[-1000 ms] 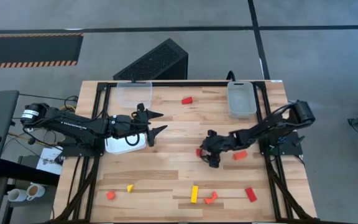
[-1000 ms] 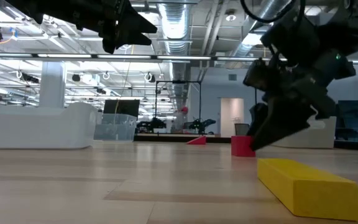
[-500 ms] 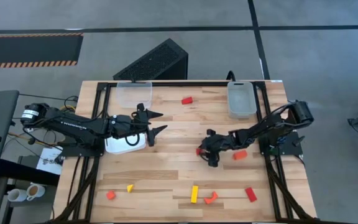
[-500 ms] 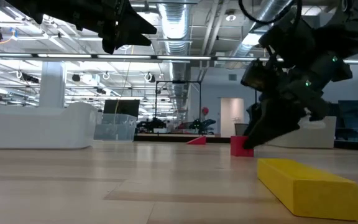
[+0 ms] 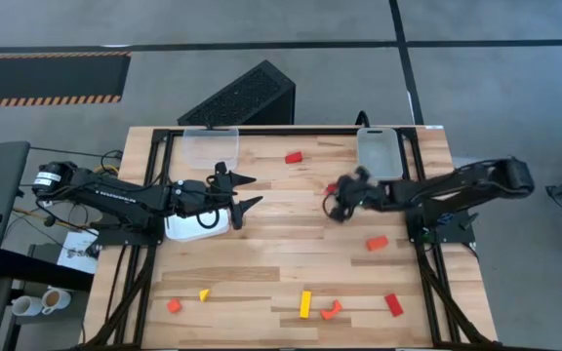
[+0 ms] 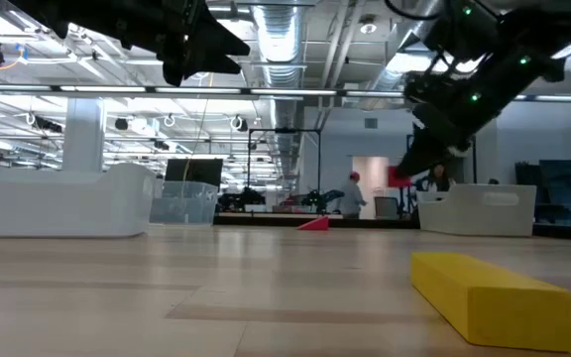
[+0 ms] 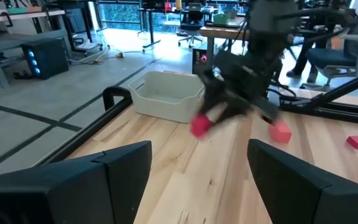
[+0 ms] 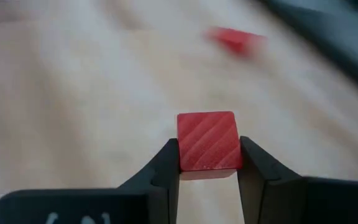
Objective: Sort & place blocks by color
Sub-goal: Put the middle red block into the gray bin
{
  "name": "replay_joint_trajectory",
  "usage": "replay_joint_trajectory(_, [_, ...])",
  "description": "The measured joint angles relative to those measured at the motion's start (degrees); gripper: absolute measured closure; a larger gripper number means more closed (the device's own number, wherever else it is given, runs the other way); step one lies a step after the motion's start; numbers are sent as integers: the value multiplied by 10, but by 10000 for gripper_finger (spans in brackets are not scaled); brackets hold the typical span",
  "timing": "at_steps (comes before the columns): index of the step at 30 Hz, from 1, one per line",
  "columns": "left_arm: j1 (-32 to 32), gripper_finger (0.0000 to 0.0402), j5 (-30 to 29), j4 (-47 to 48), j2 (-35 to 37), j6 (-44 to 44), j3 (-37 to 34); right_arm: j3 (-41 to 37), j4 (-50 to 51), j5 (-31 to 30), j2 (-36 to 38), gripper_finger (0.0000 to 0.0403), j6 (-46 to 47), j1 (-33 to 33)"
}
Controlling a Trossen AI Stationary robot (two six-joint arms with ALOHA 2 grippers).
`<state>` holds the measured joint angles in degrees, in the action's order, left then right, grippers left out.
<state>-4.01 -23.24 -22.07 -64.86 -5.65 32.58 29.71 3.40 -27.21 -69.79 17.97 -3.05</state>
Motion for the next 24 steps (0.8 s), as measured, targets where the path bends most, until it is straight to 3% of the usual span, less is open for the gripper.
replay_joint_trajectory(5, [0, 150, 4, 12, 0, -13, 0, 0, 146, -118, 103, 263, 73, -52])
replay_joint_trajectory(10, [0, 150, 10, 18, 0, -17, 0, 0, 274, -162, 169, 264, 145, -131])
replay_joint_trajectory(16, [0, 150, -6, 17, 0, -19, 0, 0, 301, -82, 175, 263, 135, -236])
replay_joint_trajectory(24, [0, 150, -5, 16, 0, -32, 0, 0, 269, -45, 153, 151, 87, -292])
